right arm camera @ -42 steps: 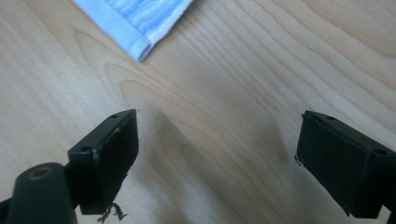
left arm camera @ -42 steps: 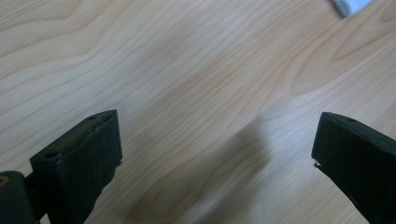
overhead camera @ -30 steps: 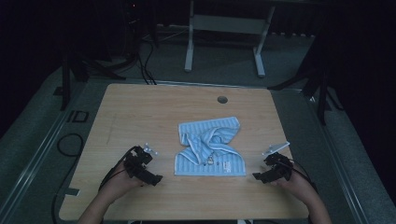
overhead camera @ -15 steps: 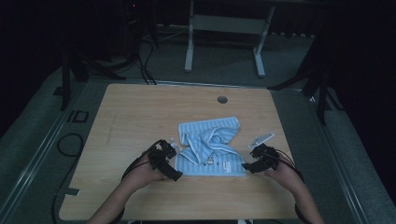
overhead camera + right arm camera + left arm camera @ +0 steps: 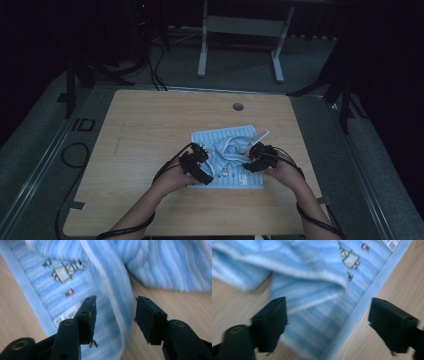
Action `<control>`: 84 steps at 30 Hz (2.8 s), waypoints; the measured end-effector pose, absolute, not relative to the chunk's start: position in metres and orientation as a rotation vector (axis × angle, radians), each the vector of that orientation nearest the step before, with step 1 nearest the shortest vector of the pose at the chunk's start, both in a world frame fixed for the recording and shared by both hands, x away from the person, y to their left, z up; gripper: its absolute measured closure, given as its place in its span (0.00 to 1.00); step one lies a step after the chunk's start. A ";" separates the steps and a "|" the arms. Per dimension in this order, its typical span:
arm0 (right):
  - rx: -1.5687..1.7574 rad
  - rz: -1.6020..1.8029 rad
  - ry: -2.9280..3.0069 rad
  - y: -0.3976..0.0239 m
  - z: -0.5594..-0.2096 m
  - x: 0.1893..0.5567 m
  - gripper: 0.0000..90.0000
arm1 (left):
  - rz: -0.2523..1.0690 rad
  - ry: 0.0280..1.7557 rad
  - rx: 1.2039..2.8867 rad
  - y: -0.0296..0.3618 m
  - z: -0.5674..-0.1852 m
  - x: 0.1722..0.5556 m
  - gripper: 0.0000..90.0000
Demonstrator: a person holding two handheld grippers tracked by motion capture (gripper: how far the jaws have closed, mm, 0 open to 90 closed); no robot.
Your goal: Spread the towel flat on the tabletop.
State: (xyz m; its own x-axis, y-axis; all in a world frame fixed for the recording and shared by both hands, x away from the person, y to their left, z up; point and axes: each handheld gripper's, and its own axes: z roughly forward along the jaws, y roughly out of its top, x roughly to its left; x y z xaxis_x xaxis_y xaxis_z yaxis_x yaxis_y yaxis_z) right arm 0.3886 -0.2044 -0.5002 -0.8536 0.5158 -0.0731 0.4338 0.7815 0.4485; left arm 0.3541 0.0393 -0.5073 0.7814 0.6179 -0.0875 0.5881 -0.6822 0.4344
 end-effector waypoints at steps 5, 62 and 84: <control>0.695 0.603 2.792 -0.188 -0.501 0.392 0.62 | 0.075 0.883 2.530 0.023 -0.513 0.364 0.31; 1.040 0.606 2.594 -0.246 -0.497 0.419 0.87 | 0.250 1.213 2.287 0.086 -0.512 0.404 0.87; 0.870 0.658 2.735 -0.241 -0.515 0.333 0.67 | 0.067 0.874 2.348 0.080 -0.518 0.319 0.52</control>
